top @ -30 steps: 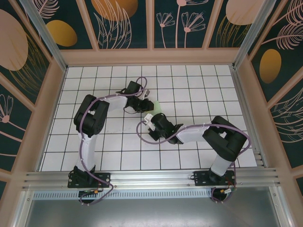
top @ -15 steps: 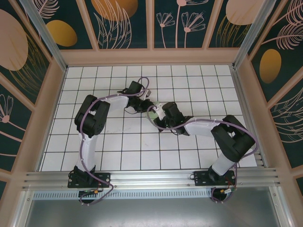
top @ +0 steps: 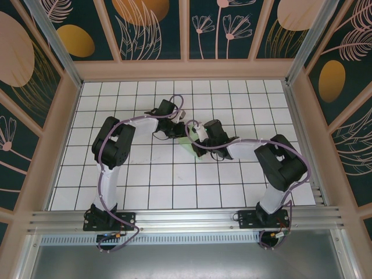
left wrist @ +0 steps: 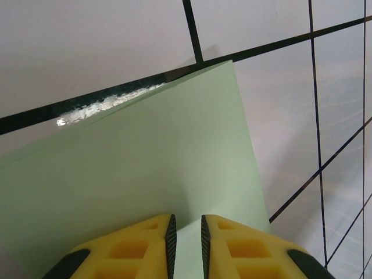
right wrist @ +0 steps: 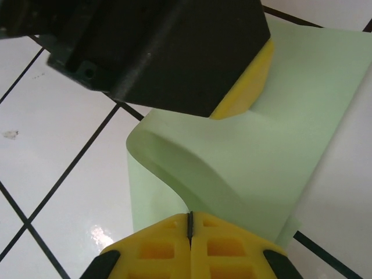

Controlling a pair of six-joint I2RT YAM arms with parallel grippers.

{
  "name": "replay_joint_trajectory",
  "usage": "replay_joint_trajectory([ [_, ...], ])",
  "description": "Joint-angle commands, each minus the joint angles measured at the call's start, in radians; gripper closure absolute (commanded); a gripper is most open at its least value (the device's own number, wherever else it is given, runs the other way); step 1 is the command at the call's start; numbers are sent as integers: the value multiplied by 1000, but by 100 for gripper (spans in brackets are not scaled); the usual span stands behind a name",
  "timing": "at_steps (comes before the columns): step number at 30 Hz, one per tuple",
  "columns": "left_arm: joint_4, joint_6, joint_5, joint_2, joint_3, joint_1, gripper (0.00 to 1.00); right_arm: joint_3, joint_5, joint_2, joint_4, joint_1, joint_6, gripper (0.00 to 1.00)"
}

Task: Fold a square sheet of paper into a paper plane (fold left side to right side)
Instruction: Third fold the triangle at the center of the table.

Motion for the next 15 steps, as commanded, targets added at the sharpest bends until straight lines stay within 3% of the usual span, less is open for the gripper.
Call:
replay_joint_trajectory([
  [1, -58, 19, -17, 52, 3, -20, 77, 35, -26, 30, -20, -13, 25, 100],
  [15, -58, 16, -19, 52, 2, -23, 78, 54, -17, 63, -36, -46, 55, 100],
])
